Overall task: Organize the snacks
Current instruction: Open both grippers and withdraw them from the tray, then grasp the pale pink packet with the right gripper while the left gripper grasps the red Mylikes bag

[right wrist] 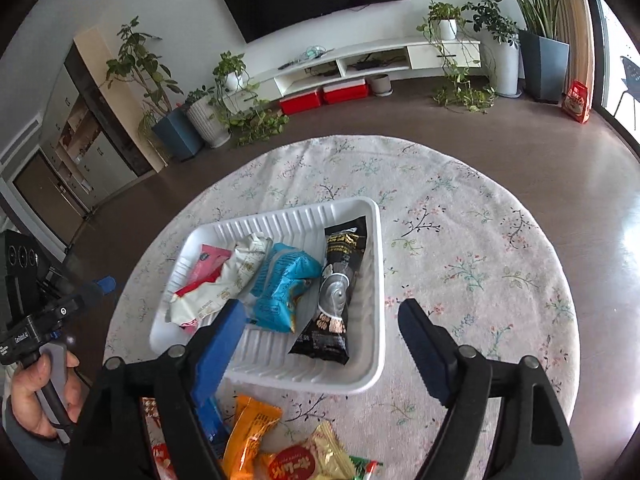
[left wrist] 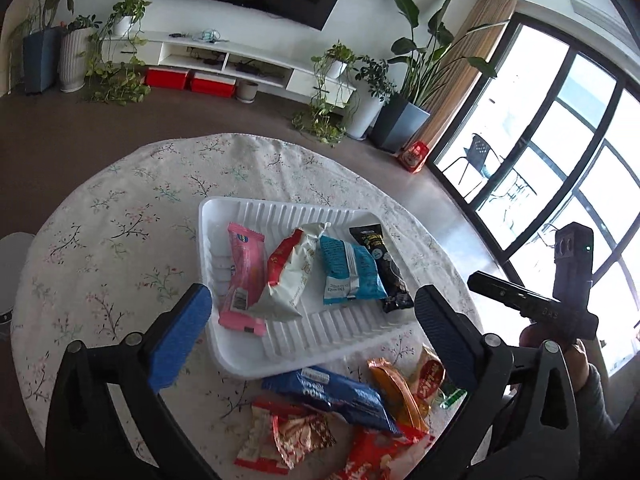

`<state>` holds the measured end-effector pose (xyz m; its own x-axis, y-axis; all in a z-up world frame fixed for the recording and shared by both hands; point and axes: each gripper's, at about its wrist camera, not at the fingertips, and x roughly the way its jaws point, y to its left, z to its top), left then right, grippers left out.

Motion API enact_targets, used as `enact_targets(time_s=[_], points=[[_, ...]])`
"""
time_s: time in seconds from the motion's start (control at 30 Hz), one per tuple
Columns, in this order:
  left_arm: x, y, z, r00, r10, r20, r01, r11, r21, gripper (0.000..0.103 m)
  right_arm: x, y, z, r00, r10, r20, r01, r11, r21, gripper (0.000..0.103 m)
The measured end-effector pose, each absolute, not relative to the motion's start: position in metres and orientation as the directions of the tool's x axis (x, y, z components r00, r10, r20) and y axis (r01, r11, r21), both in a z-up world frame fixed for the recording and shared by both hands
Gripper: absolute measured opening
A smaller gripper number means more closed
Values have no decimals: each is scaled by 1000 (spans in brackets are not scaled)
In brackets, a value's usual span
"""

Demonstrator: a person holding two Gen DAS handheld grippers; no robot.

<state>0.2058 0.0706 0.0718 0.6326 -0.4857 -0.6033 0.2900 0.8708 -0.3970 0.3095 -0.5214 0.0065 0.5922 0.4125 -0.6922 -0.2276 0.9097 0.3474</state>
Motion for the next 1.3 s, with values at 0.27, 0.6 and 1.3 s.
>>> enact_targets(time_s=[0.27,0.6,1.3], points=[[101,62,48,669,-444,-596,329,896,-299,103,214,-543,-17,603,472,-643,-196,869,455,84],[46,39,3,598,-450,-664,414,882,-225,103,148,-525,-48,579,438,-688,-226,897,380,78],[27,62,-4,615,-433,-659,400,892,-212,103,129,-400,-65,510,429,-745,-455,870,190,61]])
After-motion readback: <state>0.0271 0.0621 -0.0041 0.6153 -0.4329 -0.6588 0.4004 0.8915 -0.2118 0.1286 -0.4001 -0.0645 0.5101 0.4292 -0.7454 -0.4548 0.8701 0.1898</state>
